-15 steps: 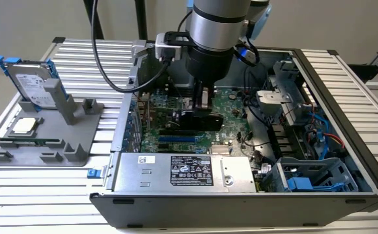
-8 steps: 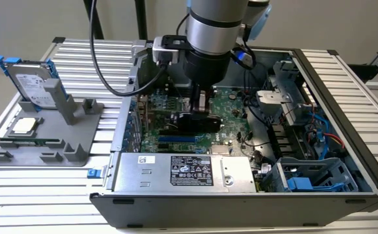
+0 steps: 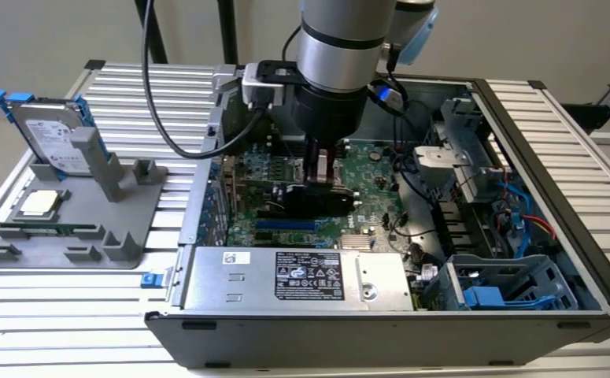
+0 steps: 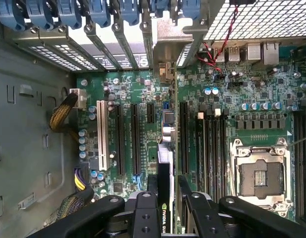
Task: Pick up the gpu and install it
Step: 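Insert the gpu into the slot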
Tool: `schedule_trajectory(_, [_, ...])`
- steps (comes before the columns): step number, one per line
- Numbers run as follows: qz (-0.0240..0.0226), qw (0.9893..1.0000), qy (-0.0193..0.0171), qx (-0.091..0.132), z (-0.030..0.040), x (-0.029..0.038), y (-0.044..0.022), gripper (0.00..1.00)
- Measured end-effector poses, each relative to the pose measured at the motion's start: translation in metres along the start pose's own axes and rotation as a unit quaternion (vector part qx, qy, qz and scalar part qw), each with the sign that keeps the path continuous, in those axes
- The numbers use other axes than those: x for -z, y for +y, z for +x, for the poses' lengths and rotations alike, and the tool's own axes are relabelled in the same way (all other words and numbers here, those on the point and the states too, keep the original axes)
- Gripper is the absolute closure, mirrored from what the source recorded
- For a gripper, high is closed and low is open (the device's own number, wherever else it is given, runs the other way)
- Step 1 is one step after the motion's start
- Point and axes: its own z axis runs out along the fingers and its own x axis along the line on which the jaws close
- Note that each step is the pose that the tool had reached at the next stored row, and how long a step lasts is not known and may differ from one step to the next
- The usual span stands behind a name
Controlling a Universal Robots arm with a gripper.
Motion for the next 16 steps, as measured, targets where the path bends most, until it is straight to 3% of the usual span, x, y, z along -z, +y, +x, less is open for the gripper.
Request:
schedule_trajectory(12, [0.0000,1.0000,-0.0003,0.000,0.0000,-0.0017,0.0003,1.00])
schedule_trajectory(16, [0.0000,1.0000,-0.0002,0.000,0.0002,-0.0042,0.0039,1.00])
